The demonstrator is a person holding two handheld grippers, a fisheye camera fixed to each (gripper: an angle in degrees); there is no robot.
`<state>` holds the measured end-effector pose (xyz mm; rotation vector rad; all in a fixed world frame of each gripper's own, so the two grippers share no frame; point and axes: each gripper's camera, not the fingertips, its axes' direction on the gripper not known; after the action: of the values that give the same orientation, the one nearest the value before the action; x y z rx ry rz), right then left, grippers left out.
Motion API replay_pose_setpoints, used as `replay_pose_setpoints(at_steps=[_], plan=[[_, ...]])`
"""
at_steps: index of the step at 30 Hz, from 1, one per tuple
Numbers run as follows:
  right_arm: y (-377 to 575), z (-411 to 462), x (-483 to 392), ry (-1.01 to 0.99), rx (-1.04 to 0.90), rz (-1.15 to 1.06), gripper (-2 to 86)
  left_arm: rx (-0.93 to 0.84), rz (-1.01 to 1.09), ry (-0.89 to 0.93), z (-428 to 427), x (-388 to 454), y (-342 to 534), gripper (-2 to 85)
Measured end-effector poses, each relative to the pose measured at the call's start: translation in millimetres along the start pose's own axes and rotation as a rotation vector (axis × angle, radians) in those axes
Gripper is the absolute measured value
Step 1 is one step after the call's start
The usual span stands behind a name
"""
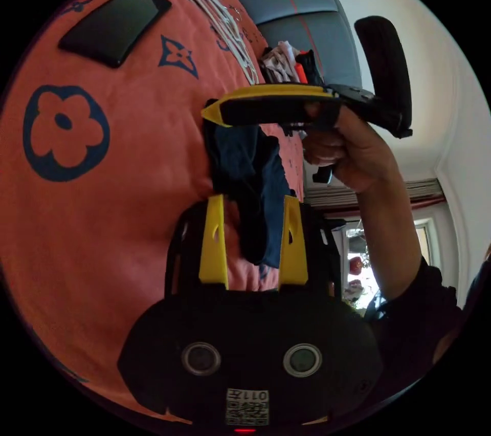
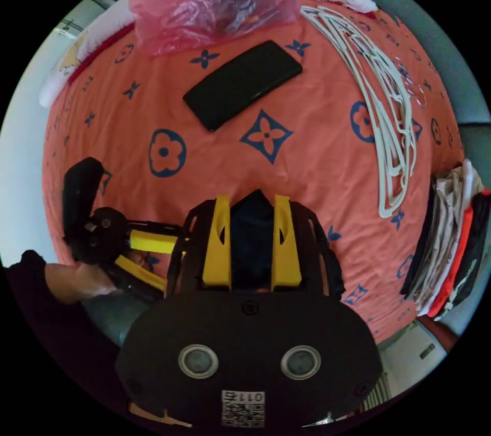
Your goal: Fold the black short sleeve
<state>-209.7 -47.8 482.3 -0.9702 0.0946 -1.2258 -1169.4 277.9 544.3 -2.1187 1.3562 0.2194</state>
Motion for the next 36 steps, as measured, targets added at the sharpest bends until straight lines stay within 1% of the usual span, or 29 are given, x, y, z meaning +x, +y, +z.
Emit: replay_pose_setpoints(at_steps=[2,4,7,9,10,12,13,15,18,19,22,24,26,28,30,32,34,36], plan=[[-7.3,3.0,7.7,0.056,-0.031,-0.013,3.7,0.018,-0.036,-0.017,-0.4,-6.8,2.6,5.7],[-7.2,-4.1,17.1,0.046,-0.012,-0.035,2.6,0.036,-0.031,-0.032,-4.1,-7.6,7.0,4.1],[11.5,-34.5,39.8,0.017,0.134,-0.012,1.9,0.049,0.081,-0.105,-10.8,13.3,15.8,2.5],[40.6,-52.8,66.9,-0.08,0.26,0.028,1.6,0.046,0.211,-0.198,-11.7,42.6,21.4,1.9],[49.7,-55.3,75.2,-0.108,0.293,0.044,1.6,0.04,0.253,-0.234,-10.6,51.5,22.7,1.8],[91.2,-55.8,111.5,-0.232,0.427,0.128,1.4,0.006,0.426,-0.427,-0.2,86.9,28.3,1.5],[101.7,-53.0,120.9,-0.26,0.452,0.155,1.4,-0.003,0.468,-0.473,3.8,95.7,29.9,1.4],[143.4,-32.3,155.6,-0.37,0.522,0.281,1.4,-0.069,0.622,-0.6,25.8,127.5,36.4,1.1],[192.7,4.6,183.4,-0.499,0.61,0.409,1.4,-0.161,0.739,-0.735,61.3,153.2,44.2,0.9],[200.4,12.0,186.6,-0.516,0.623,0.425,1.6,-0.177,0.749,-0.755,68.9,155.9,45.2,0.9],[225.4,46.6,195.9,-0.501,0.615,0.526,3.4,-0.3,0.81,-0.811,106.7,161.4,48.2,1.0],[232.2,71.0,199.2,-0.419,0.499,0.588,5.5,-0.411,0.861,-0.907,128.3,159.7,46.4,1.2],[240.3,77.8,198.6,-0.385,0.474,0.581,6.0,-0.455,0.876,-0.924,130.3,156.8,42.1,1.6],[253.1,74.0,194.8,-0.318,0.492,0.584,5.6,-0.441,0.842,-0.862,117.8,157.5,35.0,2.0],[272.9,64.0,184.3,-0.159,0.537,0.622,3.9,-0.388,0.805,-0.658,87.1,162.4,26.0,2.5],[282.3,63.1,177.0,-0.082,0.544,0.644,2.6,-0.349,0.798,-0.56,66.6,165.1,20.9,2.7],[286.1,66.4,171.1,-0.045,0.537,0.655,1.6,-0.317,0.779,-0.502,51.5,164.5,14.2,2.9],[289.3,69.8,161.4,-0.06,0.597,0.68,0.6,-0.274,0.708,-0.391,37.9,157.7,-1.9,3.1]])
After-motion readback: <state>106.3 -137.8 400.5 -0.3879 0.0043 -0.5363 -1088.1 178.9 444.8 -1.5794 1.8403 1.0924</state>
